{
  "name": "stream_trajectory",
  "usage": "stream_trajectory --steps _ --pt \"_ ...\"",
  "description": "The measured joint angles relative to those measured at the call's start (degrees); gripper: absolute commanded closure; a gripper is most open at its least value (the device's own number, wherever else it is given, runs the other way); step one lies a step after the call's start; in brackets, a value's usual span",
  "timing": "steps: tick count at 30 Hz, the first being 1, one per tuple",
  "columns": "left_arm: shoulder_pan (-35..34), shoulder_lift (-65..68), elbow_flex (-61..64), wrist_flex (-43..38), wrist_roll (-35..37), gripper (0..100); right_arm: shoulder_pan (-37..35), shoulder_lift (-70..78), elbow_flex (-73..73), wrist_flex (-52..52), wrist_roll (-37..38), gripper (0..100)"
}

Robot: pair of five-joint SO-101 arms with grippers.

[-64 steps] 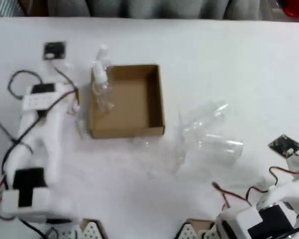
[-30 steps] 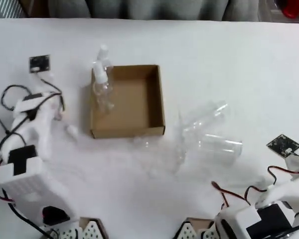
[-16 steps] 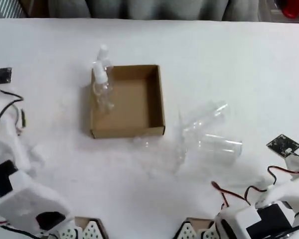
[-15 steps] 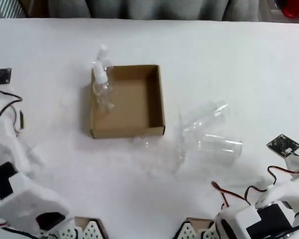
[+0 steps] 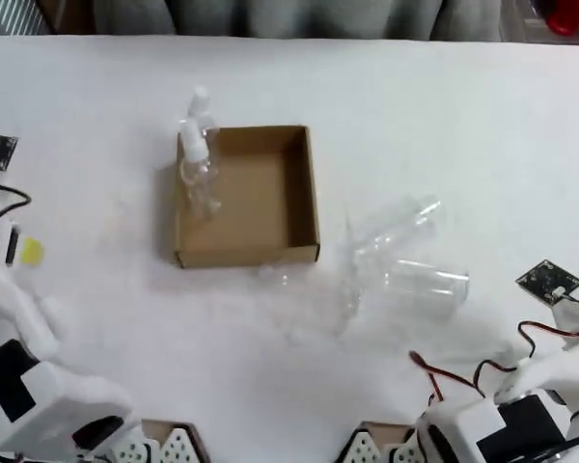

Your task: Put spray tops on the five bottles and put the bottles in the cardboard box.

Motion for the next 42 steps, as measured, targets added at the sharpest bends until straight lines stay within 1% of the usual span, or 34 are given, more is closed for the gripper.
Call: stream_trajectory --steps 2,4,9,15,18,21,26,29,36,40,42 --pt "-0.8 0.0 0.0 0.0 0.5 76 0.0 0.0 0.0 0.0 0.0 98.3" --pt "-1.4 0.0 0.0 0.9 1.8 81 0.0 0.0 0.0 0.0 0.0 98.3" --pt "-2.2 -2.7 0.0 8.4 2.7 97 0.0 0.0 0.0 0.0 0.0 98.3" --pt "-2.2 -10.4 0.3 19.0 2.8 97 0.0 0.0 0.0 0.0 0.0 98.3" --pt "-1.9 -13.5 4.7 21.2 0.4 97 0.0 0.0 0.0 0.0 0.0 98.3" --pt "-0.4 -16.7 13.2 20.2 -2.9 97 0.0 0.0 0.0 0.0 0.0 98.3" --pt "0.3 -23.5 26.4 11.2 -3.9 97 0.0 0.0 0.0 0.0 0.0 98.3" --pt "0.4 -27.1 32.5 7.6 -4.2 97 0.0 0.0 0.0 0.0 0.0 98.3" --pt "0.4 -32.4 40.1 4.8 -7.8 97 0.0 0.0 0.0 0.0 0.0 98.3" --pt "-1.0 -32.7 41.0 2.5 -8.4 97 0.0 0.0 0.0 0.0 0.0 98.3" --pt "-1.9 -32.7 41.0 1.8 -10.3 97 0.0 0.0 0.0 0.0 0.0 98.3"
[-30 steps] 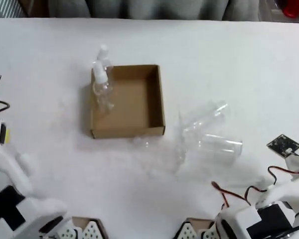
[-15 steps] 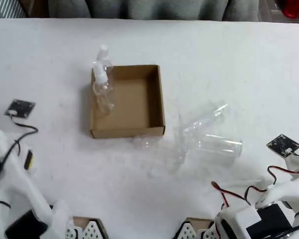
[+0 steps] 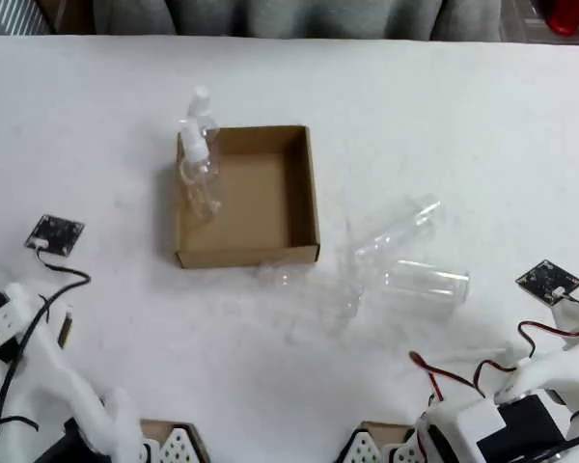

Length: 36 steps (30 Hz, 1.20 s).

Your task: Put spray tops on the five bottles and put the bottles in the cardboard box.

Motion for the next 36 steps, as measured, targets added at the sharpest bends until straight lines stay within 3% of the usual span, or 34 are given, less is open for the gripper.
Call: stream_trajectory --steps 5,12,18,36 --pt "-0.3 0.0 0.2 -0.4 -1.3 97 0.0 0.0 0.0 0.0 0.0 98.3" --pt "0.5 -0.1 7.3 -10.0 -1.3 98 0.0 0.0 0.0 0.0 0.0 98.3" --pt "1.5 -0.1 7.5 -12.0 -1.3 98 0.0 0.0 0.0 0.0 0.0 98.3" --pt "15.5 -0.1 7.5 -11.8 2.4 98 0.0 0.0 0.0 0.0 0.0 98.3"
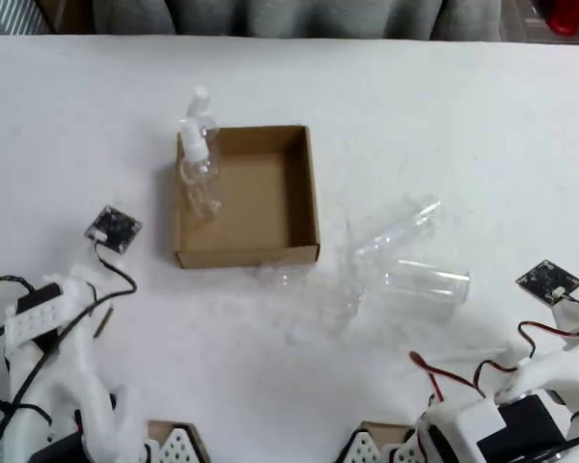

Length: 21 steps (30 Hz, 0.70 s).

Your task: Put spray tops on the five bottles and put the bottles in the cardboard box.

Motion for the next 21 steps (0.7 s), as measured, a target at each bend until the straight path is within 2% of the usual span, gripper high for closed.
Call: stream_trajectory --steps 10,17,21 --pt "0.0 0.0 -2.8 5.2 0.0 98 0.0 0.0 0.0 0.0 0.0 98.3" --pt "0.0 0.1 -3.6 4.0 0.0 98 0.0 0.0 0.0 0.0 0.0 98.3" --pt "0.2 4.7 -8.6 4.3 0.7 98 0.0 0.0 0.0 0.0 0.0 98.3"
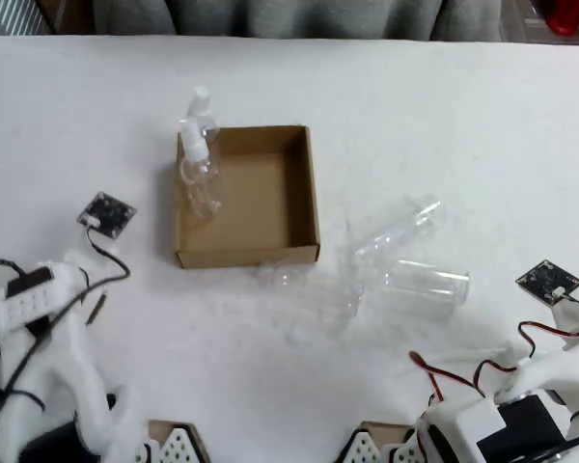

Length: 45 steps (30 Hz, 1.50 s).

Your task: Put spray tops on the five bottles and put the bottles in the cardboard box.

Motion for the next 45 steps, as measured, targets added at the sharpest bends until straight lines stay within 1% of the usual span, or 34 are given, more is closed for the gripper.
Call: stream_trajectory --steps 4,7,10,17,20,25,27,30,34,37,40,42,45 --pt "0.3 9.9 -6.9 0.1 1.4 98 0.0 0.0 0.0 0.0 0.0 98.3" --pt "0.3 14.3 -10.9 -0.4 1.6 98 0.0 0.0 0.0 0.0 0.0 98.3" --pt "0.0 16.5 -11.6 0.1 1.9 98 0.0 0.0 0.0 0.0 0.0 98.3" --pt "-0.1 16.7 -16.3 1.1 2.3 98 0.0 0.0 0.0 0.0 0.0 98.3" --pt "-0.1 16.7 -20.5 5.4 4.2 98 0.0 0.0 0.0 0.0 0.0 98.3" --pt "-1.1 16.7 -27.9 17.7 4.5 98 0.0 0.0 0.0 0.0 0.0 98.3" --pt "-1.4 16.2 -28.1 21.5 1.3 98 0.0 0.0 0.0 0.0 0.0 98.3" --pt "-1.6 12.0 -25.3 23.5 -2.7 98 0.0 0.0 0.0 0.0 0.0 98.3" --pt "-2.1 2.7 -15.3 23.2 -3.9 98 0.0 0.0 0.0 0.0 0.0 98.3" --pt "-2.1 -4.4 -8.8 23.2 -6.5 98 0.0 0.0 0.0 0.0 0.0 98.3" --pt "-2.1 -10.3 -4.7 25.6 -9.2 98 0.0 0.0 0.0 0.0 0.0 98.3" --pt "-2.1 -12.7 -2.7 27.1 -10.3 98 0.0 0.0 0.0 0.0 0.0 98.3" --pt "-2.1 -13.5 0.4 25.8 -10.7 98 0.0 0.0 0.0 0.0 0.0 98.3"
